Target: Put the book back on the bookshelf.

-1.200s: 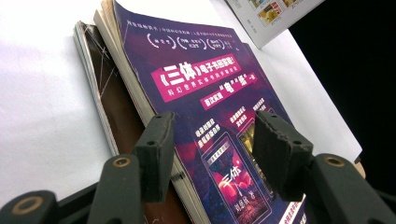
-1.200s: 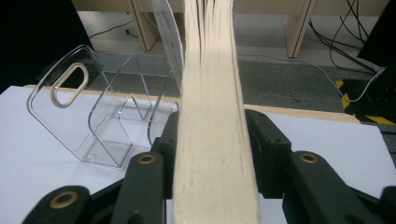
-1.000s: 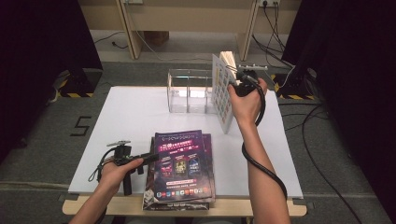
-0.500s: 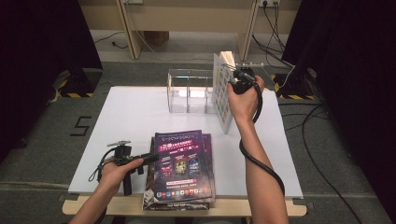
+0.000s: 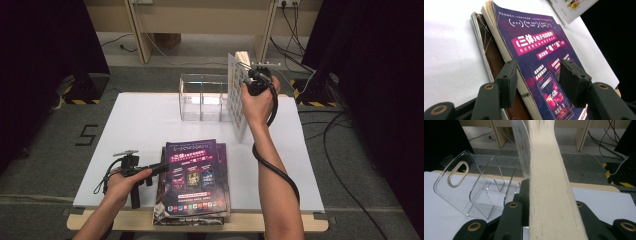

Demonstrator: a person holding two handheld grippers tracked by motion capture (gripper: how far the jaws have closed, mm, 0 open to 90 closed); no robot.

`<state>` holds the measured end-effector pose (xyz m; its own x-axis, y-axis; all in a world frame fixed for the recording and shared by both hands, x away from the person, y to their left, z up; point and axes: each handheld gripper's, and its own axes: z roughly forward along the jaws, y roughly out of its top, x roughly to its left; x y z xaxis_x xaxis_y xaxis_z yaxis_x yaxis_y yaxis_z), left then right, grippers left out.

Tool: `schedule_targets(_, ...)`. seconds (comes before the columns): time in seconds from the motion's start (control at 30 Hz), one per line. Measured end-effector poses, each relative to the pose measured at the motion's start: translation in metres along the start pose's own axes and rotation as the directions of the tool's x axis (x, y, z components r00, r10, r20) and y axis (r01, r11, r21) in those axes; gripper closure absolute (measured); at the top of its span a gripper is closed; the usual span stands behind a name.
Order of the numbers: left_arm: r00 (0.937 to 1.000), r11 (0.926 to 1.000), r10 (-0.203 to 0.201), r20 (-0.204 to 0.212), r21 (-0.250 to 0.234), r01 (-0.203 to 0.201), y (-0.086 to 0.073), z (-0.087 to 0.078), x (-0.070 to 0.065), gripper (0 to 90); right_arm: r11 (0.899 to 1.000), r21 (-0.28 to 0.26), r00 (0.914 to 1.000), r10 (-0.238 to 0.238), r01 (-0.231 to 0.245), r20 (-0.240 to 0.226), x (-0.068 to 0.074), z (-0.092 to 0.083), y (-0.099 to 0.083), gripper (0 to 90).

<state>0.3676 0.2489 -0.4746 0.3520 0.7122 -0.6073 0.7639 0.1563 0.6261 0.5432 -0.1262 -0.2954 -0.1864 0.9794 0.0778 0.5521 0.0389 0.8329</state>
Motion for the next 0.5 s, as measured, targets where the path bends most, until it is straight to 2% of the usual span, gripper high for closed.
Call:
schedule_targets(0.2,1.0,1.0,0.0,0.003,0.003,0.0,0.0,-0.001,0.001,48.2,0.999,-0.034,0.9998,0.012,-0.011,0.014,0.001,0.013,0.007,74.3)
schedule_targets(0.4,1.0,1.0,-0.008,-0.001,-0.001,0.008,0.0,0.0,0.003,48.1,0.999,-0.04,0.9994,0.015,-0.013,0.031,0.002,0.023,0.003,74.2)
schedule_targets(0.5,1.0,1.0,-0.01,-0.001,-0.001,0.01,0.0,-0.001,0.003,48.1,0.998,-0.057,0.9992,-0.003,0.006,0.041,0.004,0.026,-0.001,74.0)
